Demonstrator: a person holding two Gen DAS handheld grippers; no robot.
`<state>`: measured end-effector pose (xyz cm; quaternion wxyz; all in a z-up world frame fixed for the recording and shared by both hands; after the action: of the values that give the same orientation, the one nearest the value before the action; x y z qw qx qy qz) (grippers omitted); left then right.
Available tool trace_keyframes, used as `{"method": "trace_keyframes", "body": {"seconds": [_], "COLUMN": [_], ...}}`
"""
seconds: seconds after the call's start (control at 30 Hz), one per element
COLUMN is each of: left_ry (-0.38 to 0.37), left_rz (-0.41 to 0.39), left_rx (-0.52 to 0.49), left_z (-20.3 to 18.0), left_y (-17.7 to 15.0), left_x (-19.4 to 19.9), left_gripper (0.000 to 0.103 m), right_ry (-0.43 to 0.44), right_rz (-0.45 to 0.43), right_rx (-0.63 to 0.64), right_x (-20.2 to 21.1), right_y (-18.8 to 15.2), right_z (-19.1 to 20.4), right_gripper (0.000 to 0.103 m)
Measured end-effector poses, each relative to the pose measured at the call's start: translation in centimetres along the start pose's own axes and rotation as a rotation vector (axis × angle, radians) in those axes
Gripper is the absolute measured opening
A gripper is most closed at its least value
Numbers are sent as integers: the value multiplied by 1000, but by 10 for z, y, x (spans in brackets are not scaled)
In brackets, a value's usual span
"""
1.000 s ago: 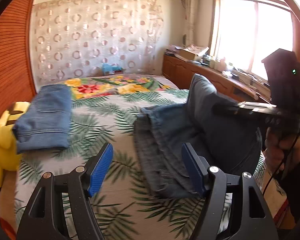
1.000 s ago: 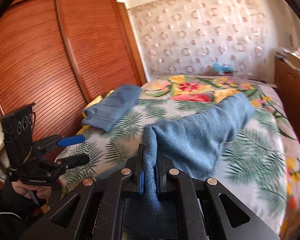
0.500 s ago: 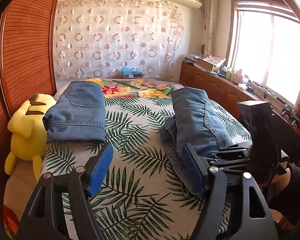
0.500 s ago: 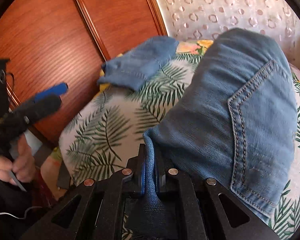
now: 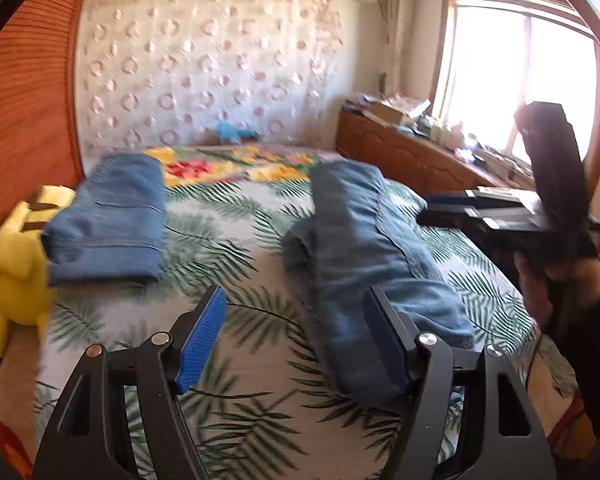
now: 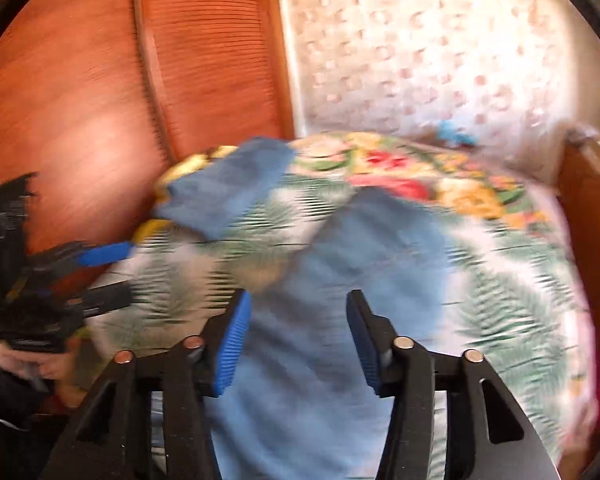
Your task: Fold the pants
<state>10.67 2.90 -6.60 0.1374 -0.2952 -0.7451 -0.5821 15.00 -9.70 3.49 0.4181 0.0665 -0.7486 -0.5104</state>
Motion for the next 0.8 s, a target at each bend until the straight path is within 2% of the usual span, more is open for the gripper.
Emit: {"method": "trace_keyframes", "body": {"seconds": [0.17,0.4,0.47,0.67,0.8], "left_ry": [-58,-17,-20,-36,-49], "left_rz": [94,205,214,211,213], "left_rx": [-2,-19,-11,6,20], "left_z": [-18,-18,-15,-13,-13], "left_y": [-17,-55,-64,-72,-74], "left_x": [-28,-46,-46,-43,-41], "left_gripper": [72,71,71,71,71], "right_ry": [-103,-54,-33,-46,-7], "right_rz": [41,73,84,138,140], "right_rx": [-53,-128,-124,-160,-223], "right_x": [-26,-77,-92,-137,-133], "right_y": [-7,4,11,20,15], "right_z": [-48,-69,-67,-89,-93], "right_gripper": [54,56,62,85,86]}}
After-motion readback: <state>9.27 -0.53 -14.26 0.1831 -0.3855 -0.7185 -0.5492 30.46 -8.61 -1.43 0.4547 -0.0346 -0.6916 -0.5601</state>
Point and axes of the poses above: each gripper's, at about its wrist camera, not at the fingertips, and x roughly against the way its jaws point, z to its left, y to its top, the point moved 6 cm from there along -x, roughly the way its jaws point, and after that the axes turned 10 degrees about x, right-handed, at the moved point
